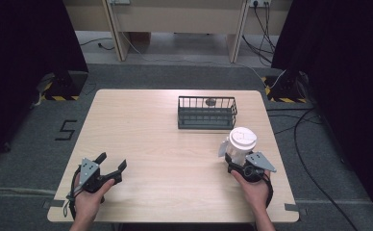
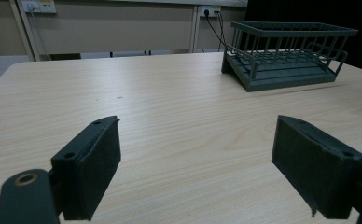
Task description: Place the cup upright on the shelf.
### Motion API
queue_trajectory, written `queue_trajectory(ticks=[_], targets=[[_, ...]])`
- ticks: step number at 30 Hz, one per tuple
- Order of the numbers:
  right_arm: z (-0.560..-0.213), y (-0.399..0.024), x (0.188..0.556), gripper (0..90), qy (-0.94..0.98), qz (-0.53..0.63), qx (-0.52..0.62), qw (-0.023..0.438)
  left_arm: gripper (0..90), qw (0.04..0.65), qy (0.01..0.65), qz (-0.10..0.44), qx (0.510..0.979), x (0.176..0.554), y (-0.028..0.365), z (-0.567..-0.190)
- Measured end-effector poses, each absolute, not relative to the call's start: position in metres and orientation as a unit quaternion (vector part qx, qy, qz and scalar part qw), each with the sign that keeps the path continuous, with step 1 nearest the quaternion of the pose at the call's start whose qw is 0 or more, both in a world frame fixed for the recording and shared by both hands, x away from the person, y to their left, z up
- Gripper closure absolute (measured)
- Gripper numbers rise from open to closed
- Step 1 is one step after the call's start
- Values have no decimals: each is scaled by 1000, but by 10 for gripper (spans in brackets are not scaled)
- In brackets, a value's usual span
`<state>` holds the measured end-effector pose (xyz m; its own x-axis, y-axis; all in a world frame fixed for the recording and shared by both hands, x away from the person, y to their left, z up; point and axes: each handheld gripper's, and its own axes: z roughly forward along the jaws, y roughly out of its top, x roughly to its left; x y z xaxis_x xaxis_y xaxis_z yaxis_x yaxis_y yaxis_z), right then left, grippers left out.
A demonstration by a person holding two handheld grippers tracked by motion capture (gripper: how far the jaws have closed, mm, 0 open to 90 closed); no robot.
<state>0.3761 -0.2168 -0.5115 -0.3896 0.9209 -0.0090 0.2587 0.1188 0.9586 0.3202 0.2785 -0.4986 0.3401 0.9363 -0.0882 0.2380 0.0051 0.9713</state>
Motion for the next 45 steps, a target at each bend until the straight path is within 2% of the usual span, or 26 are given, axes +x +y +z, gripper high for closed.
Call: queue_trajectory(ticks=[45], targets=[[-465, -207, 398, 188, 674, 496, 426, 344, 153, 532, 476, 328, 618, 320, 279, -498]])
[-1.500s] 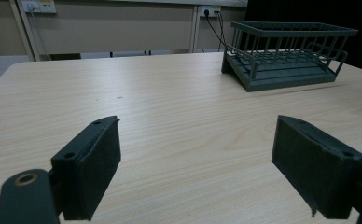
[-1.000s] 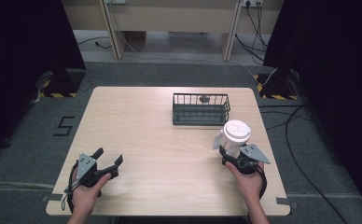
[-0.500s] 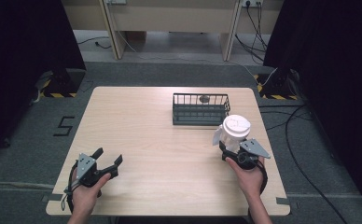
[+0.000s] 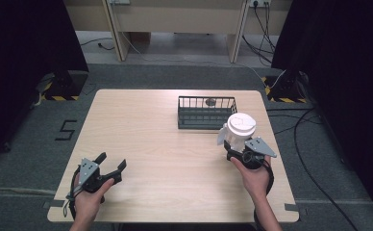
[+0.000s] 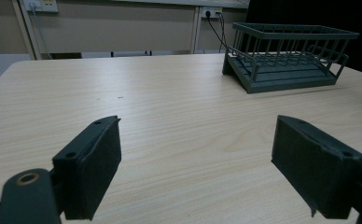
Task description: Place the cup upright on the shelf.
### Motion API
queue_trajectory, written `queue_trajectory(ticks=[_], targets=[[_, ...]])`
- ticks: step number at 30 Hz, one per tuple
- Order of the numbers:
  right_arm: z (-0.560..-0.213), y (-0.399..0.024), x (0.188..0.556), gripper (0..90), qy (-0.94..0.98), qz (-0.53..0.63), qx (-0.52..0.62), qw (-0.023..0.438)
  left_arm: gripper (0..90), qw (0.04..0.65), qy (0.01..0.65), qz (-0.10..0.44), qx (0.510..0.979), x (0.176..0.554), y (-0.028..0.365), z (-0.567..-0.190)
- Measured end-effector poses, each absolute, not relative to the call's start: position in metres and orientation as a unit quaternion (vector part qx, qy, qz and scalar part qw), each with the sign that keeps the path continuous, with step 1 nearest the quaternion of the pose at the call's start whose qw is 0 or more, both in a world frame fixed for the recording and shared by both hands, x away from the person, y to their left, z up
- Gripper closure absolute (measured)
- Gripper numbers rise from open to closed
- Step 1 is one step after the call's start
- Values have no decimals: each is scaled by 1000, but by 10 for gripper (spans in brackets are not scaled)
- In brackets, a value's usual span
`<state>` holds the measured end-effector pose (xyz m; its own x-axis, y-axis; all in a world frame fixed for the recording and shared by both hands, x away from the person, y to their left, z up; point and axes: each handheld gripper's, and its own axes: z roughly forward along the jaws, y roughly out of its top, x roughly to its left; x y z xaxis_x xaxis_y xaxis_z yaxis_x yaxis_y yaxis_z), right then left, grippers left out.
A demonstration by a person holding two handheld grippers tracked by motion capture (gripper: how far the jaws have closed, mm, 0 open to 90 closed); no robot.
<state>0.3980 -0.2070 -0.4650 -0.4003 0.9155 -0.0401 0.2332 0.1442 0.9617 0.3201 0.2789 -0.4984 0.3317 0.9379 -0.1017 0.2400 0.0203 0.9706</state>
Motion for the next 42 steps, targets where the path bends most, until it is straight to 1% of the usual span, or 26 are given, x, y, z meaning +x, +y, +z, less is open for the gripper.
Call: queue_trajectory(ticks=[42], targets=[[-433, -182, 439, 188, 670, 502, 420, 349, 155, 538, 477, 325, 615, 319, 280, -498]])
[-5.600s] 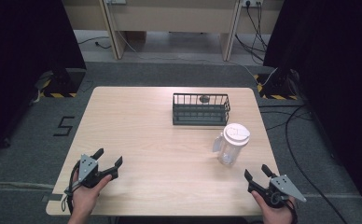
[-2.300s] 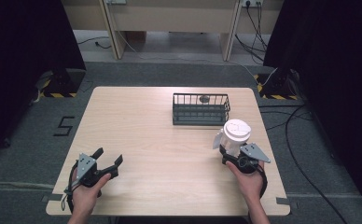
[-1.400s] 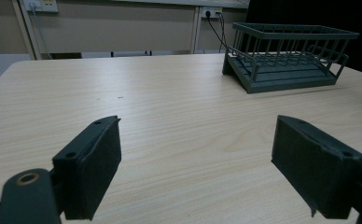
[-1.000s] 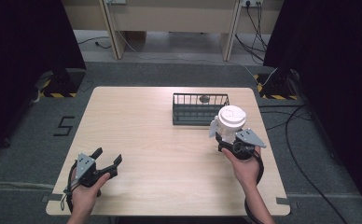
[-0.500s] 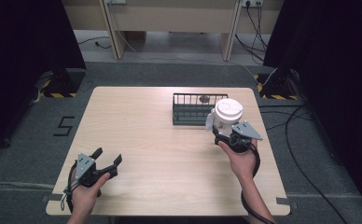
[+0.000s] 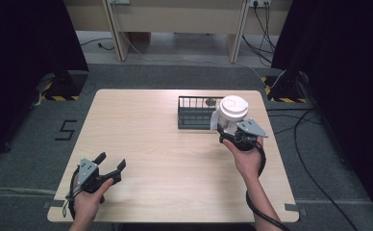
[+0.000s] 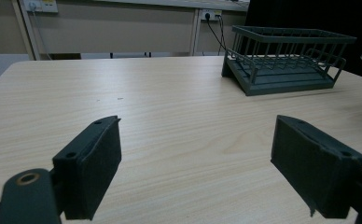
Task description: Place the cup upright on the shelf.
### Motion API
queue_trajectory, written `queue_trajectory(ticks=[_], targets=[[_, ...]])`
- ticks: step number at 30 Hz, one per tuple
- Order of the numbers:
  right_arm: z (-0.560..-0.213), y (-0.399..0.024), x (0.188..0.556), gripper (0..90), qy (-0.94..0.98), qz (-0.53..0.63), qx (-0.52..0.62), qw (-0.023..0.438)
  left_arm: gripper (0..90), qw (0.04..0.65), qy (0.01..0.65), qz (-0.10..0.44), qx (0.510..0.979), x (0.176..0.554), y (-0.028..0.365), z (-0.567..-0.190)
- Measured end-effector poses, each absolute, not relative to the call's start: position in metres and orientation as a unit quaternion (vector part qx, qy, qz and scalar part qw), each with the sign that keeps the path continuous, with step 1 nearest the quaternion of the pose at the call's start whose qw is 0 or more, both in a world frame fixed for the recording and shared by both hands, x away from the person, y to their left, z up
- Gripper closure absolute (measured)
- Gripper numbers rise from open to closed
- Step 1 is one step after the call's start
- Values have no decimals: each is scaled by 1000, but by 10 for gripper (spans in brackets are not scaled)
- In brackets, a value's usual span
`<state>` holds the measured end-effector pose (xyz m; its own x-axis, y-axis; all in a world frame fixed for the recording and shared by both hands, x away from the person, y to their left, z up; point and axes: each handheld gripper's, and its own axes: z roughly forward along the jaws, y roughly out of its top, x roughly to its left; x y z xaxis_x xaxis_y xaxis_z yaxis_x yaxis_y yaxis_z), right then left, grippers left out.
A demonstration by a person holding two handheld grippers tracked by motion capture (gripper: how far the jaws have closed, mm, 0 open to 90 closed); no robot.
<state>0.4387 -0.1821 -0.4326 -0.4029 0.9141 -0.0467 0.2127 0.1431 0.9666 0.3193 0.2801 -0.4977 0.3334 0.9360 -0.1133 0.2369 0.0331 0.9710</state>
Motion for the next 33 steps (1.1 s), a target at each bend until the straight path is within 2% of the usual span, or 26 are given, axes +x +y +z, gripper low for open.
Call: queue_trajectory(ticks=[33], targets=[[-399, -162, 483, 189, 658, 513, 421, 356, 155, 539, 484, 323, 609, 320, 282, -498]])
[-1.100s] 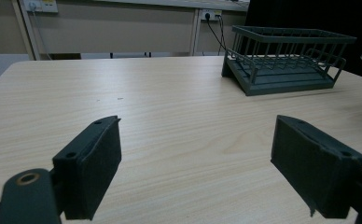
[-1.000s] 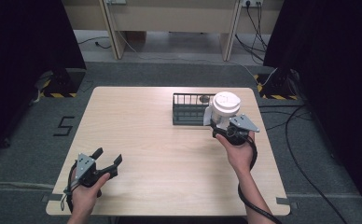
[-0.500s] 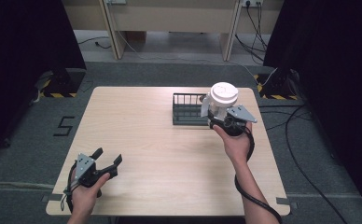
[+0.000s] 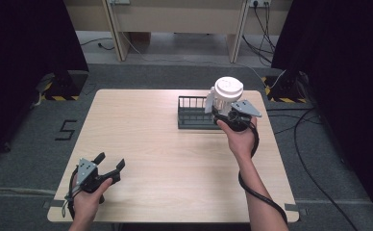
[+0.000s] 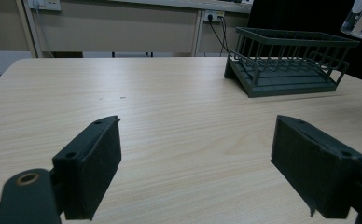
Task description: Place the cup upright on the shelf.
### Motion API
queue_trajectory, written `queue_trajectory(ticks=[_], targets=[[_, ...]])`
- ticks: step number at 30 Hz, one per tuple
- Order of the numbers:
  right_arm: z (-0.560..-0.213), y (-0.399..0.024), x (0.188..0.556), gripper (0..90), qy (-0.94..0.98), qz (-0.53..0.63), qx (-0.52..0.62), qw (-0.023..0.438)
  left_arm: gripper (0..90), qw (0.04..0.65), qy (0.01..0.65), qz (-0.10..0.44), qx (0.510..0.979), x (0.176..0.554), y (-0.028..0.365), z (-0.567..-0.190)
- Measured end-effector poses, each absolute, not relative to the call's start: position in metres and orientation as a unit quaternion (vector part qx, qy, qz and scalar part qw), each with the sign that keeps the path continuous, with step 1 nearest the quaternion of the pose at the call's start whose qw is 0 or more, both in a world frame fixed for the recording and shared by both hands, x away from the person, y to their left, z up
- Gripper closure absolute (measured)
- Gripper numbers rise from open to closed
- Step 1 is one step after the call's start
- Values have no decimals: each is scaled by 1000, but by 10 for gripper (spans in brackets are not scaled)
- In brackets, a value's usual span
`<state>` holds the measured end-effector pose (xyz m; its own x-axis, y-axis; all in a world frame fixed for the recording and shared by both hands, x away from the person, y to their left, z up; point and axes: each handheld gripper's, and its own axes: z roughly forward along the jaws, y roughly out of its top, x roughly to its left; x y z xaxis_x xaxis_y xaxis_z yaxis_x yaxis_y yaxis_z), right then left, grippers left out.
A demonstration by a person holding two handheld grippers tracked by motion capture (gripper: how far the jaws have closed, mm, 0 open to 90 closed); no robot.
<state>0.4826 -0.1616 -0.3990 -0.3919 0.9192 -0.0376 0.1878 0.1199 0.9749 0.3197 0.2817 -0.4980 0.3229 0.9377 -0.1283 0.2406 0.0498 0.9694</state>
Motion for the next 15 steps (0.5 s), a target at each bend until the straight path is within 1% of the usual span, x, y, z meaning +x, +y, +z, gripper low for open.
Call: queue_trajectory(ticks=[15], targets=[[-391, -152, 504, 188, 659, 511, 422, 356, 152, 541, 483, 321, 610, 320, 281, -499]])
